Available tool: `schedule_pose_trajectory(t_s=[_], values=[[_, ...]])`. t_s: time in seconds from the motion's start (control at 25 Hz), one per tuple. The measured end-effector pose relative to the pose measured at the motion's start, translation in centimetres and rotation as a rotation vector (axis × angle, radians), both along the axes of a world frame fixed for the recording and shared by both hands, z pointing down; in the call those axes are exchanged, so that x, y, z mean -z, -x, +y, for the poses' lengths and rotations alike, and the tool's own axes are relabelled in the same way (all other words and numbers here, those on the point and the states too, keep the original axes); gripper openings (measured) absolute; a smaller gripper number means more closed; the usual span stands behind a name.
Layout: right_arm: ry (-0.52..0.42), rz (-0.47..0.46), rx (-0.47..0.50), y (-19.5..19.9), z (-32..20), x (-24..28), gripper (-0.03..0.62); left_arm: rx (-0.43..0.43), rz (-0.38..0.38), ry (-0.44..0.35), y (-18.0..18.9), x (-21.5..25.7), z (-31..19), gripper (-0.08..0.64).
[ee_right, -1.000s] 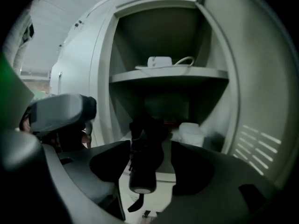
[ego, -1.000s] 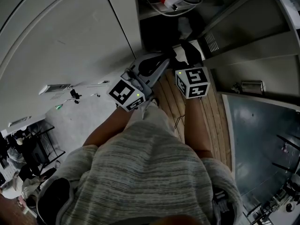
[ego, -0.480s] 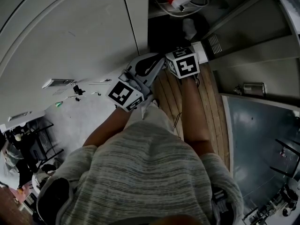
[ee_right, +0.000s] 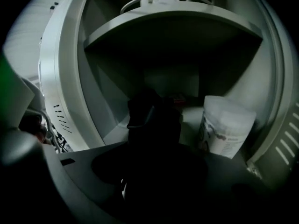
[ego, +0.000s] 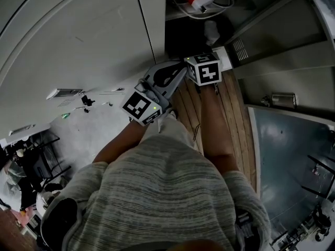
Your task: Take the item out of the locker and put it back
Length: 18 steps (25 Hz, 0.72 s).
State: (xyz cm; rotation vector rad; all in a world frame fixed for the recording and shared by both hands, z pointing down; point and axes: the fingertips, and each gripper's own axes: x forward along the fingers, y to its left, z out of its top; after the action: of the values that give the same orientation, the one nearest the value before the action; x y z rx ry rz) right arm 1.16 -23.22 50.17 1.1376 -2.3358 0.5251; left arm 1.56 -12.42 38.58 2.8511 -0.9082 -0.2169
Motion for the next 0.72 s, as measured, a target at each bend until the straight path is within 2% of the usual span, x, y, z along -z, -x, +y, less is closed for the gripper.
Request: schedule_pose_trajectory(t_s=[0.24, 0.72], values=[[0.003, -0.088, -0.034, -0.6, 0.3, 0.7, 0.210, -0.001, -0.005, -0.004, 0.1, 0.1, 0.3, 0.012], [-0.017, -0.316, -0.053, -1.7, 4.4, 1.9, 0.206, -0.033, -0.004, -0.010, -0.1, 0.5, 0.8, 0.012]])
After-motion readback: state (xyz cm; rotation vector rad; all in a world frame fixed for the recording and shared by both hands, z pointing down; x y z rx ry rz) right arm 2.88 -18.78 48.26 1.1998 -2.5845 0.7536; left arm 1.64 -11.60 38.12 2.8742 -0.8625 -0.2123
